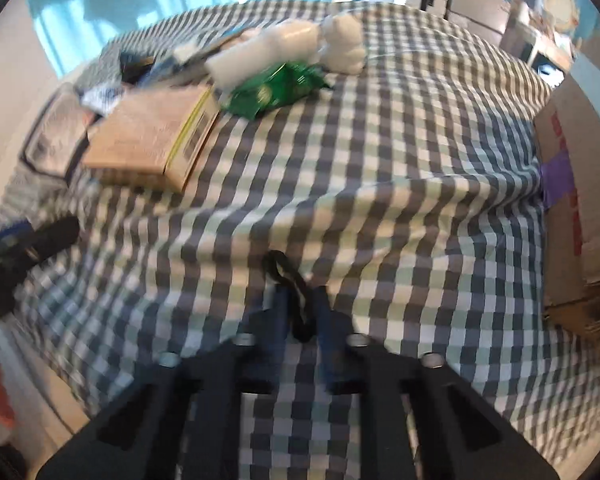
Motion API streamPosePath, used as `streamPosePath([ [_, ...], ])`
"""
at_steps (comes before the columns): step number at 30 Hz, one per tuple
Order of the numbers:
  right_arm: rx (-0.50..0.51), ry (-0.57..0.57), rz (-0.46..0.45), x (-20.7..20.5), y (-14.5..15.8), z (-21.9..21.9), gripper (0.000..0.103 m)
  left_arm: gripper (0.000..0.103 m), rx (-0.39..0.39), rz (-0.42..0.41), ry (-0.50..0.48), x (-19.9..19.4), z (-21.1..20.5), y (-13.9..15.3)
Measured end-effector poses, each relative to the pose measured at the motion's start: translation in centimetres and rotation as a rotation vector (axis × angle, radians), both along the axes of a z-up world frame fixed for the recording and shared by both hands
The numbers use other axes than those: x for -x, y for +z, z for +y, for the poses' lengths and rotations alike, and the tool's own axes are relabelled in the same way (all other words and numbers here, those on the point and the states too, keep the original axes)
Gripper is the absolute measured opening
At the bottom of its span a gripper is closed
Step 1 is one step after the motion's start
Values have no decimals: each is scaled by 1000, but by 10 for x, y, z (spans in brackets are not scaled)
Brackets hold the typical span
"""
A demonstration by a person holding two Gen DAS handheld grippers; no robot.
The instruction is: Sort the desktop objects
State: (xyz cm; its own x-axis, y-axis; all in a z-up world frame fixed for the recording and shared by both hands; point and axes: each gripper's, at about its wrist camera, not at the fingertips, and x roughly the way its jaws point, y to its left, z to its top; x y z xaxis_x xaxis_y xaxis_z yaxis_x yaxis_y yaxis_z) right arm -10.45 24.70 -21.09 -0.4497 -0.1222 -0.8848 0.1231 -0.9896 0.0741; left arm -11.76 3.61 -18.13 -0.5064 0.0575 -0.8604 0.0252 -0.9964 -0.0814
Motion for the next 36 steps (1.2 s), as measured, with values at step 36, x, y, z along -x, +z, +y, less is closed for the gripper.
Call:
streamPosePath([
  [36, 92, -100, 92, 3, 20, 28, 5, 103, 134, 133, -506, 74, 81, 32],
])
